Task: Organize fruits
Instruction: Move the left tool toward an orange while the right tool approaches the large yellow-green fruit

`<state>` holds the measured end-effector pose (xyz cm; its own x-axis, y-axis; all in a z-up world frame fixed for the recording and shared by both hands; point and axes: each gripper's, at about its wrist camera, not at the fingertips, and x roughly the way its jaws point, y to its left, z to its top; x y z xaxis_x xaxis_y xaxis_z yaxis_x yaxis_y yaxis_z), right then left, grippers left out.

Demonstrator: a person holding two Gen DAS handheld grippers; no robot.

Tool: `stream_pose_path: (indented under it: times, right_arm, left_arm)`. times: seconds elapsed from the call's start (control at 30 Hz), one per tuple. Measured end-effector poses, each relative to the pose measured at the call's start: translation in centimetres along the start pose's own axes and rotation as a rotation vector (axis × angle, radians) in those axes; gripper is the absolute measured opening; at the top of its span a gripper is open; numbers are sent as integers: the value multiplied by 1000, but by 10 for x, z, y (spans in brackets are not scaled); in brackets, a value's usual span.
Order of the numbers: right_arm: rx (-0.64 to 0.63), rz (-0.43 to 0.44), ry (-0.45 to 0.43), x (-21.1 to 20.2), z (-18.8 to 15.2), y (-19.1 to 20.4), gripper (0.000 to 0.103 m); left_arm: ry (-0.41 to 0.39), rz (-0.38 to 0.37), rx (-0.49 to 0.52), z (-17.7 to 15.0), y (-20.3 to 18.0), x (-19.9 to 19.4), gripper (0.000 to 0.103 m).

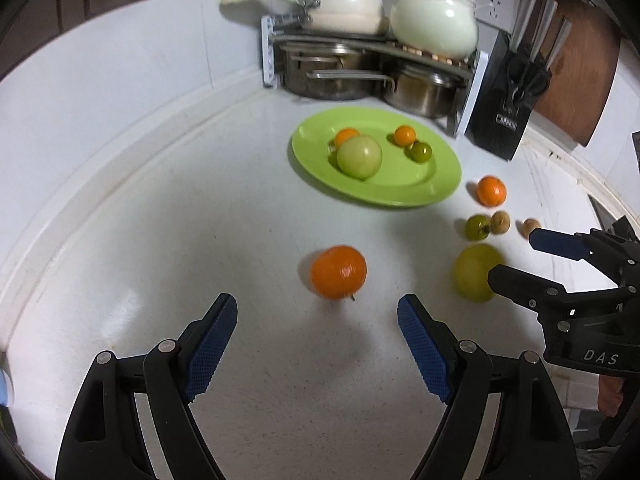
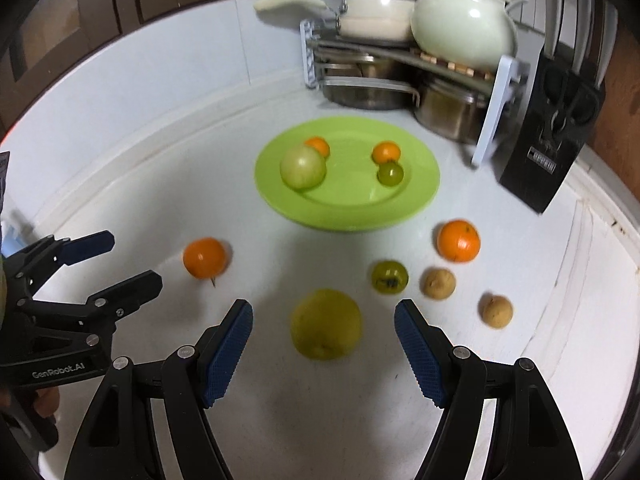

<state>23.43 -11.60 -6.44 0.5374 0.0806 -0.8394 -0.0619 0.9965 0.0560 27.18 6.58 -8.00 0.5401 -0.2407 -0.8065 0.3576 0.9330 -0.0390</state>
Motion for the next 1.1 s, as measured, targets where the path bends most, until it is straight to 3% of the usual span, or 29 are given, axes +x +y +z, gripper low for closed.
stream_pose_path:
  times: [0.5, 0.73, 0.97, 1.1]
  right_arm:
    - [43, 9, 97, 32, -11, -9, 74]
    - [44, 20, 109, 40, -12, -10, 66]
    - [44, 32, 108, 43, -10, -11, 58]
    - [39, 47, 103, 45, -10, -11, 52]
  left_arm:
    - [53, 1, 31, 10, -5, 48, 80]
    - [60, -8, 26, 17, -7, 60, 66]
    - [76, -32, 30, 17, -11, 67, 42]
    - [75, -33, 33, 16, -12, 67, 40]
